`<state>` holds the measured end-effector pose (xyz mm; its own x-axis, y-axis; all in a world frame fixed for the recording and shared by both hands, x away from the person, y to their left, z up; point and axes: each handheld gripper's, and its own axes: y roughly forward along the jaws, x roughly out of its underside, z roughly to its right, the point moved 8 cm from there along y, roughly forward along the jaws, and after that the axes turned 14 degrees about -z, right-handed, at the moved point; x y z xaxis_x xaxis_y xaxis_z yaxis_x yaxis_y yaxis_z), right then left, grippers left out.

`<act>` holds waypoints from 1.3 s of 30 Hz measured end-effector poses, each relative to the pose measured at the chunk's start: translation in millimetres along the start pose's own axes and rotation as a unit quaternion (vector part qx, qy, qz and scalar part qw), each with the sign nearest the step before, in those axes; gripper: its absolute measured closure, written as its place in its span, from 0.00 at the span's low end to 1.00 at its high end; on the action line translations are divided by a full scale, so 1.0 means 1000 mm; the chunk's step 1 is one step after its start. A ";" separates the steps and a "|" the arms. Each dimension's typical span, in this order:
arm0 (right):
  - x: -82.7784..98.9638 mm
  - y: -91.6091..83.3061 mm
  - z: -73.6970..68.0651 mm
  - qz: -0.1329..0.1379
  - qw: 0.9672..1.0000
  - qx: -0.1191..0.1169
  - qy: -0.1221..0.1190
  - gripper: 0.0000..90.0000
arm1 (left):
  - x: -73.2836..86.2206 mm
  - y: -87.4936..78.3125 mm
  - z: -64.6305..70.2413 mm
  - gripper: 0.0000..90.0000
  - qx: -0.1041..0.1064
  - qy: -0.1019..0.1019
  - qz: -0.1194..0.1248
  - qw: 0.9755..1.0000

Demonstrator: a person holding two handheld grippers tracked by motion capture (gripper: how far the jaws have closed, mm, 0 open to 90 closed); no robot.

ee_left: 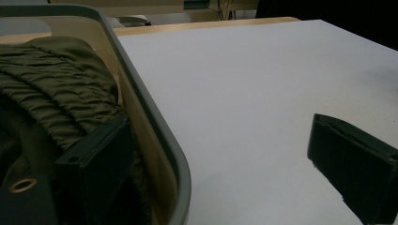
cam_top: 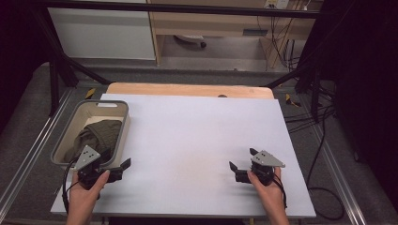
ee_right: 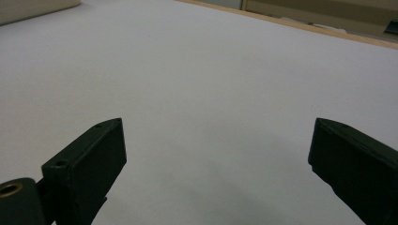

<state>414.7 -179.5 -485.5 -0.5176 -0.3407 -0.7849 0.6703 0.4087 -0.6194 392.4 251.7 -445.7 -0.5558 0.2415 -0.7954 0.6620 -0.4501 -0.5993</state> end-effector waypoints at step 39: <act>0.004 0.003 -0.012 -0.044 0.999 0.012 -0.018 0.03 | -0.045 -0.023 -0.004 0.07 -0.023 -0.001 0.016 1.000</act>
<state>408.1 -169.4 -490.9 -0.5552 -0.4046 -0.7267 0.6366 0.3554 -0.6844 403.9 254.3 -395.8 -0.5344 0.2263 -0.8144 0.7019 -0.4180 -0.5767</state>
